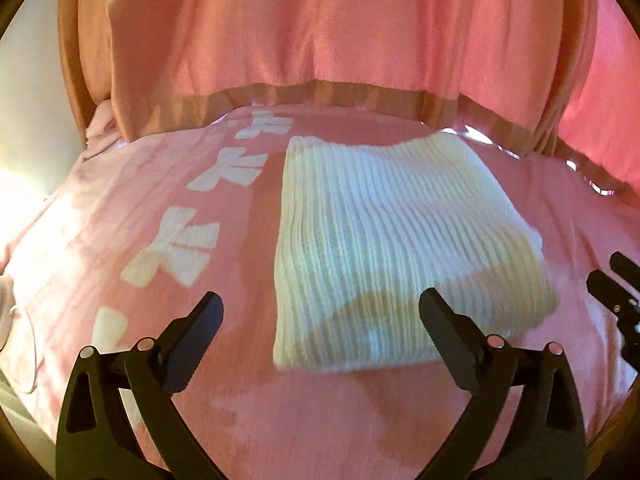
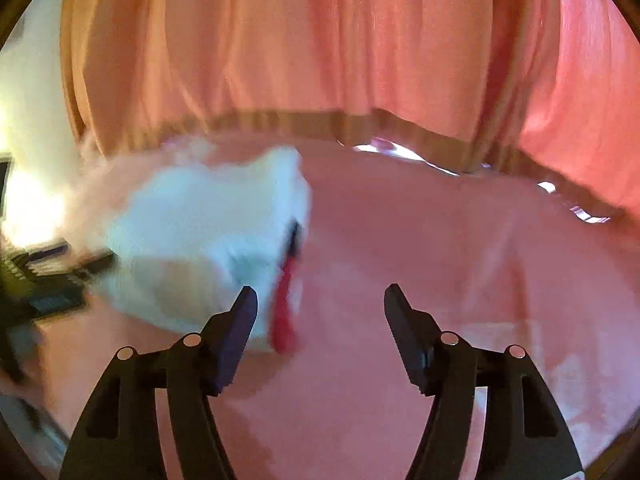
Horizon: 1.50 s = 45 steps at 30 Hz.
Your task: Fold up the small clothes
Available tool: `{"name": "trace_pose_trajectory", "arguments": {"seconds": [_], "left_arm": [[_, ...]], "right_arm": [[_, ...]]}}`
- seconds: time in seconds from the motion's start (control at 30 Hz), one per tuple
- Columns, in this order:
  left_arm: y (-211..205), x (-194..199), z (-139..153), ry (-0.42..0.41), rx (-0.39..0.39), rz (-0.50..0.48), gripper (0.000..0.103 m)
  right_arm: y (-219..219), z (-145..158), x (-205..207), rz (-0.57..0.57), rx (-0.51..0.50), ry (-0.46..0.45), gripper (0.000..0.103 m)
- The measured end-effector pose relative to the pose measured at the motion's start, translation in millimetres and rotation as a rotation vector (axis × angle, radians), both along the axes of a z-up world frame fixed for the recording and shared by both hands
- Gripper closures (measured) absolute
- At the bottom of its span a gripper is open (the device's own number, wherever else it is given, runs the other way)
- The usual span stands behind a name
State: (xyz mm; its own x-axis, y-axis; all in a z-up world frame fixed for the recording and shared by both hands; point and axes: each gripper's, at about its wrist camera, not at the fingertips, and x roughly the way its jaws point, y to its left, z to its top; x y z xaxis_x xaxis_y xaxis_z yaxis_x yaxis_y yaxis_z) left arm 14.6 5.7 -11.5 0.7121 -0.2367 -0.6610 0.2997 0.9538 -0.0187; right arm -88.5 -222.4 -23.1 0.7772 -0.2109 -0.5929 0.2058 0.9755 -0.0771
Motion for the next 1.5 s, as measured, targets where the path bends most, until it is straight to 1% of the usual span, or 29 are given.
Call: {"name": "trace_pose_trajectory", "arguments": {"seconds": [0.03,0.07,0.1,0.13,0.23,0.37,0.5,0.63,0.7,0.83,0.9,1.07,1.3,1.5], "left_arm": [[0,-6,-2,-0.009,0.006,-0.001,0.007],[0,-12,-4,-0.019,0.013,-0.001,0.007],[0,-19,-5,-0.037,0.023,-0.002,0.007],[-1,-24,-6,-0.05,0.033,-0.001,0.007],[-3,-36,-11,-0.093,0.063,0.006,0.006],[-3,-42,-21,-0.101,0.06,0.031,0.006],[-4,-42,-32,-0.083,0.063,0.063,0.006],[-7,-41,-37,-0.063,0.049,0.086,0.006],[-9,-42,-38,-0.073,0.046,0.092,0.006],[-14,-45,-39,-0.094,0.069,0.094,0.007],[-16,-45,-41,-0.089,0.078,0.093,0.007],[-14,-42,-43,-0.062,0.067,0.093,0.006],[-1,-40,-45,-0.043,0.01,0.139,0.006],[-4,-41,-44,-0.052,0.027,0.126,0.006]], "right_arm": [[0,-3,-5,-0.001,-0.013,0.008,0.037],[-1,-6,-12,0.0,-0.005,0.013,0.035],[-1,-8,-15,0.003,0.015,0.011,0.031],[0,-11,-16,0.004,0.035,0.007,0.03],[6,-22,-22,0.003,0.062,0.004,0.03],[16,-38,-22,0.019,0.094,0.038,0.03],[23,-46,-26,0.018,0.044,0.032,0.03],[15,-49,-25,0.003,0.09,0.049,0.03],[10,-50,-25,-0.012,0.106,0.046,0.029],[4,-51,-25,-0.035,0.123,0.048,0.029],[3,-51,-24,-0.035,0.12,0.049,0.029],[4,-51,-23,-0.024,0.108,0.048,0.029],[5,-53,-22,-0.028,0.108,0.053,0.029],[3,-54,-20,-0.027,0.101,0.056,0.029]]}}
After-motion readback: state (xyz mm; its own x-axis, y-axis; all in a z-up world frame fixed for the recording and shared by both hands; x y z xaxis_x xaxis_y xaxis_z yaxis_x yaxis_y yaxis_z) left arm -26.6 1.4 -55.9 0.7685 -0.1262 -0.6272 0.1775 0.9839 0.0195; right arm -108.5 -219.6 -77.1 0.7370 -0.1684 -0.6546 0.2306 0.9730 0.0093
